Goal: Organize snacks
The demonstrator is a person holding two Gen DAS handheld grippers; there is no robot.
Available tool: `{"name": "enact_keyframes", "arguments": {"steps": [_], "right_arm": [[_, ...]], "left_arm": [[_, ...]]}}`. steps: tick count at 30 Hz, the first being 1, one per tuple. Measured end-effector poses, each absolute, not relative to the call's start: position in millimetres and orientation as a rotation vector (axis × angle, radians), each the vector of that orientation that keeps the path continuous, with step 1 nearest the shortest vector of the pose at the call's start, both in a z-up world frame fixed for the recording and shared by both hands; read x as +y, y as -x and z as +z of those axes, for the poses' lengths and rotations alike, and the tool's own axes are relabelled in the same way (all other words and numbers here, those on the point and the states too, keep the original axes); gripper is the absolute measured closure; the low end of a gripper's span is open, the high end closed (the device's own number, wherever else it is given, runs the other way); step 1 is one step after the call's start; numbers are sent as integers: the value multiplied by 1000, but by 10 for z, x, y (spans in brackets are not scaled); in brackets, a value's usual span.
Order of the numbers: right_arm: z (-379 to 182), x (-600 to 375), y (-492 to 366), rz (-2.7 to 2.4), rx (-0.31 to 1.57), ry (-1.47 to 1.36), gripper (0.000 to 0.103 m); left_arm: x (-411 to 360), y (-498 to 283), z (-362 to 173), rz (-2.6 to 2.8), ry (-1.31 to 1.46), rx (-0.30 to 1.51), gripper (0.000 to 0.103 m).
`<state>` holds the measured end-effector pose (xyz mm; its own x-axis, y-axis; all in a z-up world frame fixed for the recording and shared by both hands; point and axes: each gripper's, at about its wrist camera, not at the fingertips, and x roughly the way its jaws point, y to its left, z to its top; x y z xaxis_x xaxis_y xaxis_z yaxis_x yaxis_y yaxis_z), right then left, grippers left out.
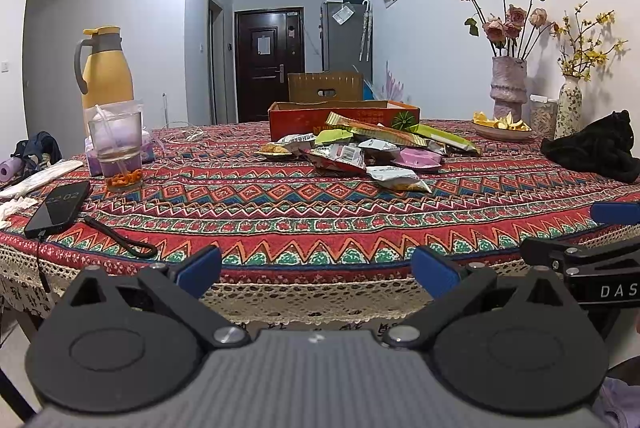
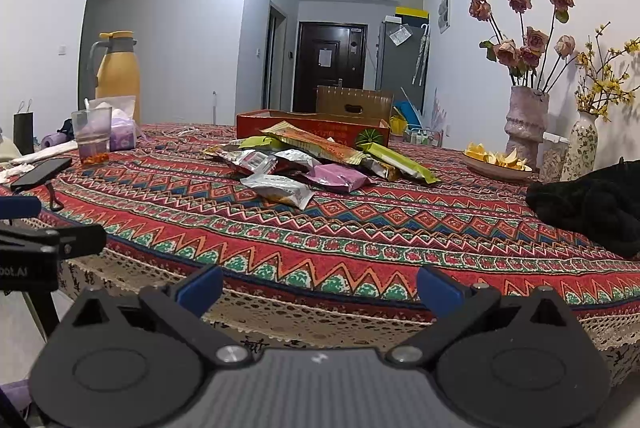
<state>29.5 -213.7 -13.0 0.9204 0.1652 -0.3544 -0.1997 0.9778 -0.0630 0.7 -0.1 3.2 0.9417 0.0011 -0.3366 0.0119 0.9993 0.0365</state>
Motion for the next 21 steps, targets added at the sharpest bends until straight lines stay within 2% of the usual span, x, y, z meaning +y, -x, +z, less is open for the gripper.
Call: {"name": "enact_keyframes", "arguments": {"steps": [21], "right_arm": [[-131, -2151, -283, 184, 357, 93, 0]], "left_arm": [[-16, 0, 34, -6, -44, 339, 0]]}}
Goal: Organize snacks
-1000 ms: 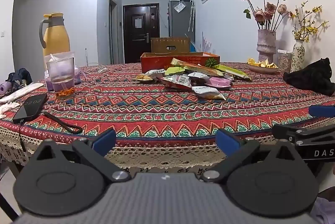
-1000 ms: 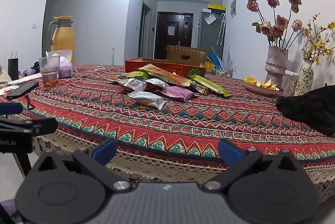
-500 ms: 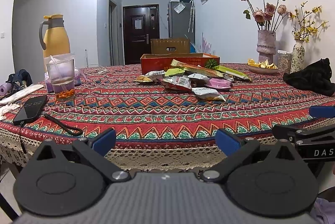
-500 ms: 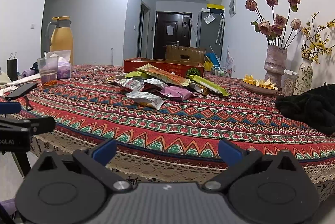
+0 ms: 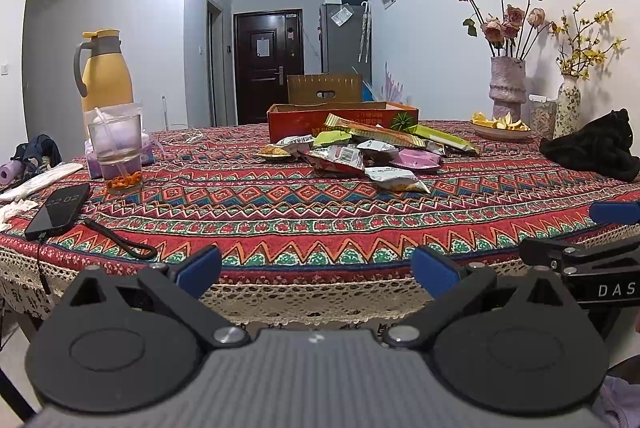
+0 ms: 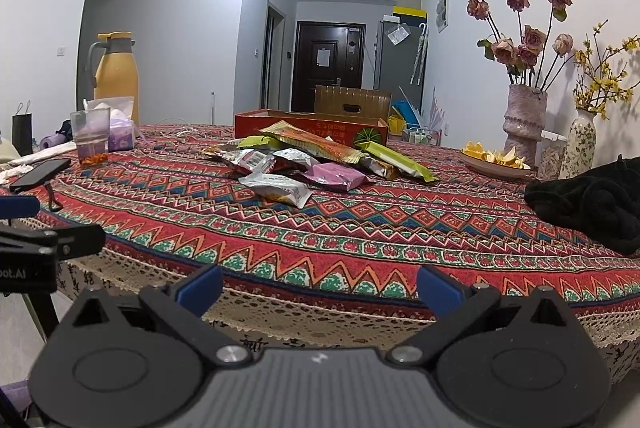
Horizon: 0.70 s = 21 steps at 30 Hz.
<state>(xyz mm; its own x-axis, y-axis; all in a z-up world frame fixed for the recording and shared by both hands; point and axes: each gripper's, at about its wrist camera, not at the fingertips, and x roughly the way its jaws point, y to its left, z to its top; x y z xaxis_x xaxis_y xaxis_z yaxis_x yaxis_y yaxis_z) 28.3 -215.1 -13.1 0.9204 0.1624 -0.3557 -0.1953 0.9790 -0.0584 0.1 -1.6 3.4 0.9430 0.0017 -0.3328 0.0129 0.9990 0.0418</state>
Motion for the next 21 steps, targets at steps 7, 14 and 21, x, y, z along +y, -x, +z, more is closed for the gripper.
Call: {"name": "enact_keyframes", "arguments": {"steps": [7, 14, 21], "right_arm": [[-136, -2150, -279, 184, 357, 94, 0], [-134, -2139, -284, 183, 357, 94, 0], [-142, -2137, -281, 183, 357, 94, 0]], "left_arm": [[-14, -3, 32, -5, -42, 341, 0], [-13, 2, 29, -5, -43, 340, 0], [-13, 2, 28, -5, -43, 339, 0]]}}
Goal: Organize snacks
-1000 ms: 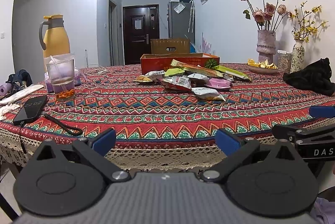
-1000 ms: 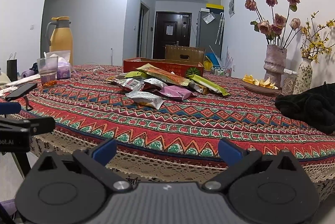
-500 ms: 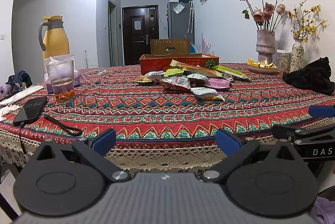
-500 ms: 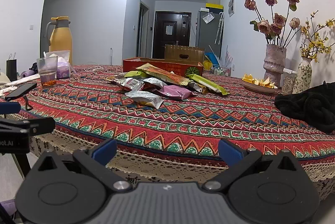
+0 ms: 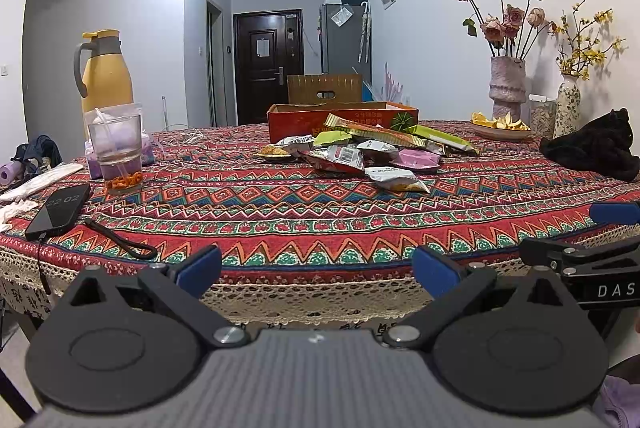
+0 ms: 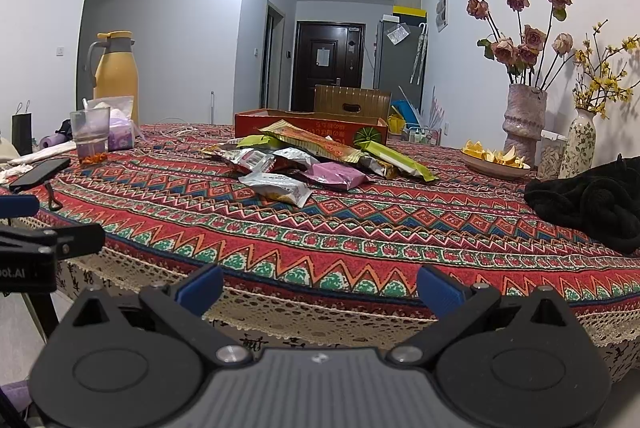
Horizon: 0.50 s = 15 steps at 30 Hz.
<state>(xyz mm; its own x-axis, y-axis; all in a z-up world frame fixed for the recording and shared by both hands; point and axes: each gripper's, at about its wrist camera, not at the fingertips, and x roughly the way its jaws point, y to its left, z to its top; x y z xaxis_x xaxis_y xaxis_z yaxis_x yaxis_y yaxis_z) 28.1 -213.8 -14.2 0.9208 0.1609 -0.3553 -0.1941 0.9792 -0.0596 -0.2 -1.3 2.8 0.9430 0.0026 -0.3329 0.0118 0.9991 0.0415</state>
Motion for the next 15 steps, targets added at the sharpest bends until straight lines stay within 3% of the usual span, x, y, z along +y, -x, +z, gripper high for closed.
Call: {"name": "enact_keyframes", "arguments": {"steps": [15], "right_arm": [[-151, -2138, -290, 183, 361, 94, 0]], "left_arm": [[-19, 2, 25, -7, -43, 341, 0]]}}
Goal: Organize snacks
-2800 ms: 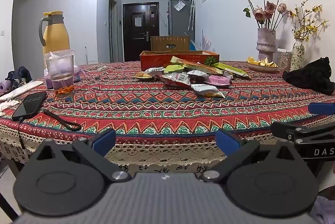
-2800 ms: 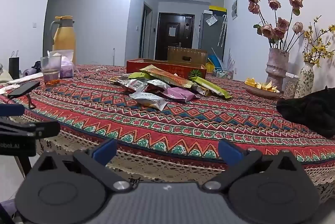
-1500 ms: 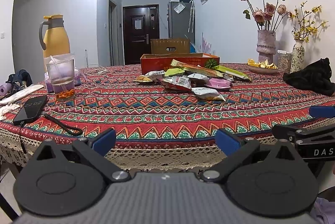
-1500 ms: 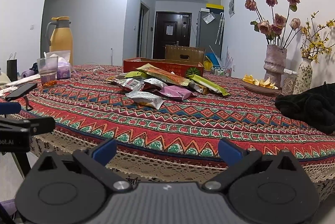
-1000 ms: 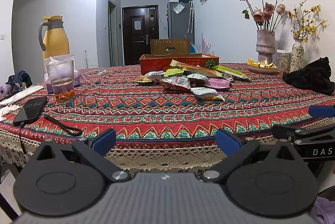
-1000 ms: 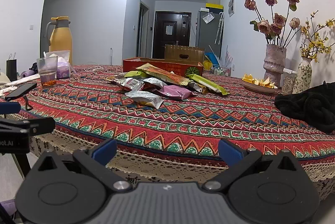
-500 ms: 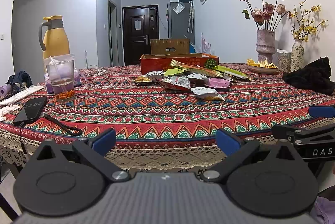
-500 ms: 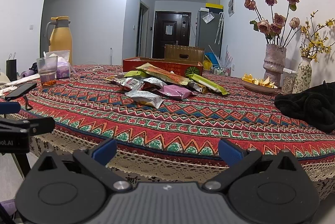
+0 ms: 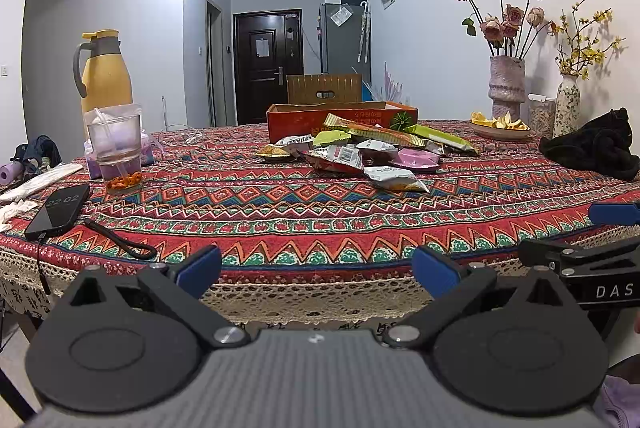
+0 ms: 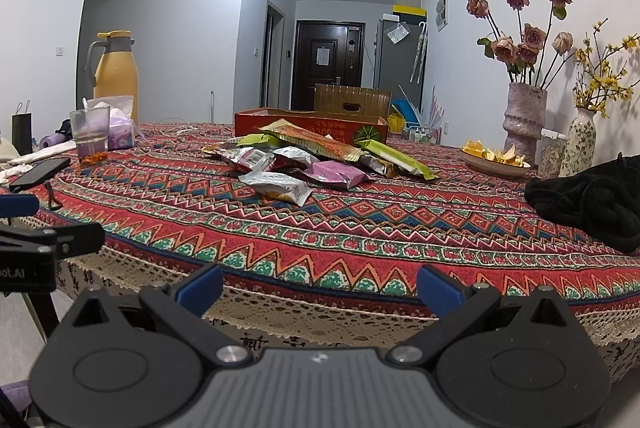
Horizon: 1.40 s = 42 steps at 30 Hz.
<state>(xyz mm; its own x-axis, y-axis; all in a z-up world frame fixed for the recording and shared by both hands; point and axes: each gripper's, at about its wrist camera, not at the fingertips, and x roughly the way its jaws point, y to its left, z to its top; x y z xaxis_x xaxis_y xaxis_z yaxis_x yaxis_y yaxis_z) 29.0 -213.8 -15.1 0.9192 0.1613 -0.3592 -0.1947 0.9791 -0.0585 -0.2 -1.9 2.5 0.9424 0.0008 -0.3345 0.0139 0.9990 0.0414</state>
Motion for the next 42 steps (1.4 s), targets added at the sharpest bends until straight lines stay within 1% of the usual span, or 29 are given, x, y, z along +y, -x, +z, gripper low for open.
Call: {"name": "enact_keyframes", "arguments": {"steps": [13, 20, 25, 27, 29, 33, 38, 42], "right_arm": [[-199, -2195, -517, 159, 369, 86, 0], [-226, -2143, -733, 159, 406, 83, 0], [-135, -2088, -957, 216, 414, 72, 1], [-77, -2055, -1107, 243, 438, 90, 3], [-13, -2025, -1304, 284, 477, 104, 12], [66, -1903, -1743, 352, 515, 238, 13], [111, -1757, -2314, 483, 575, 366, 24], [116, -1622, -2648, 578, 600, 409, 24]], "left_arm": [[50, -164, -17, 11, -43, 377, 0], [98, -500, -14, 11, -29, 430, 0], [103, -756, 47, -24, -29, 448, 0], [113, -866, 82, -30, -27, 448, 0], [134, -1016, 122, -33, -25, 450, 0], [209, -1301, 195, -27, -20, 457, 0], [308, -1632, 261, -28, -27, 468, 0], [353, -1879, 284, -35, -10, 497, 0]]}}
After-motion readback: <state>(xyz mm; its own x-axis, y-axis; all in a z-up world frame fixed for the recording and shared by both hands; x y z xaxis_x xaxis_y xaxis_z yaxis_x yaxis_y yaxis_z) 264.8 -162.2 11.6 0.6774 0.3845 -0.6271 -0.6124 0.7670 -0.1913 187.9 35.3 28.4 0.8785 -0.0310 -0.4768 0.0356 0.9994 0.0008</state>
